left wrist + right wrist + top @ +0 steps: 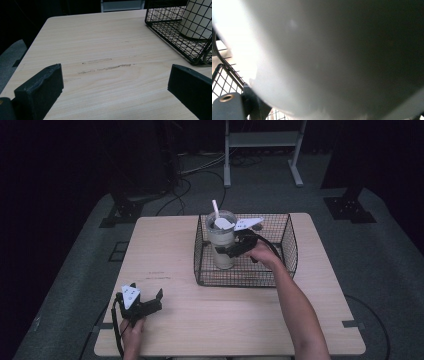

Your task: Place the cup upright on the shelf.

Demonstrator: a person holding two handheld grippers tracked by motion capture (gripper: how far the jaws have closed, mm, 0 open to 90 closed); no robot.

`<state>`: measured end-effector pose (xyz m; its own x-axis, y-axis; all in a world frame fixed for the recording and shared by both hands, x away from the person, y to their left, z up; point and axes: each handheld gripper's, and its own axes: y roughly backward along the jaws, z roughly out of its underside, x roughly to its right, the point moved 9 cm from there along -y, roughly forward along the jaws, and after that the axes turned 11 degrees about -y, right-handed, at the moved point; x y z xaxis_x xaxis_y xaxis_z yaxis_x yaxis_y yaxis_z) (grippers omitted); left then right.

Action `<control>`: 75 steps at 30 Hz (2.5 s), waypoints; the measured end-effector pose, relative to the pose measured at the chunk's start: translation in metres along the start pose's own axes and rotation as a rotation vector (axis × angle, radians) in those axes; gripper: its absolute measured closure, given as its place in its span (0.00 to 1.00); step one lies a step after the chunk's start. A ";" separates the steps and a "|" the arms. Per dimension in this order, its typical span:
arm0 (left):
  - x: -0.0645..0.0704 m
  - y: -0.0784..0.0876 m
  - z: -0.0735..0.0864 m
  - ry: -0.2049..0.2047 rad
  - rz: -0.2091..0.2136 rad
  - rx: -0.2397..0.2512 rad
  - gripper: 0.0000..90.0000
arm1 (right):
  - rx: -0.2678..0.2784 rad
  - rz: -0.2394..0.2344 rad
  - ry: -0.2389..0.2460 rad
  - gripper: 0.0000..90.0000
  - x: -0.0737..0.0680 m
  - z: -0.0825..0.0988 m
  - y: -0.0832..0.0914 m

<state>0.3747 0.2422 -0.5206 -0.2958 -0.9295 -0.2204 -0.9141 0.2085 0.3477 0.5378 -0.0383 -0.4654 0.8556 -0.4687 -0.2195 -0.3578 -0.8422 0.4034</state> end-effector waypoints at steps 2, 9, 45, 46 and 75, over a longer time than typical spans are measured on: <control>0.000 0.000 0.000 0.001 0.000 0.000 0.00 | -0.001 -0.001 -0.002 0.10 0.000 0.000 0.001; 0.000 0.000 0.000 -0.001 0.001 0.000 0.00 | 0.004 -0.003 -0.009 0.10 0.001 0.003 0.005; 0.000 -0.001 0.000 -0.006 -0.004 -0.011 0.00 | -0.034 0.027 -0.001 0.09 0.004 0.016 0.026; 0.000 -0.001 0.000 -0.005 -0.004 -0.010 0.00 | -0.034 0.027 -0.006 0.09 0.004 0.016 0.027; 0.002 -0.001 0.000 -0.019 -0.005 -0.010 0.00 | -0.020 0.102 0.003 0.10 -0.002 0.005 0.072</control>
<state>0.3751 0.2407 -0.5215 -0.2968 -0.9246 -0.2390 -0.9128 0.2010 0.3556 0.5085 -0.0987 -0.4400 0.8162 -0.5511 -0.1735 -0.4357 -0.7843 0.4416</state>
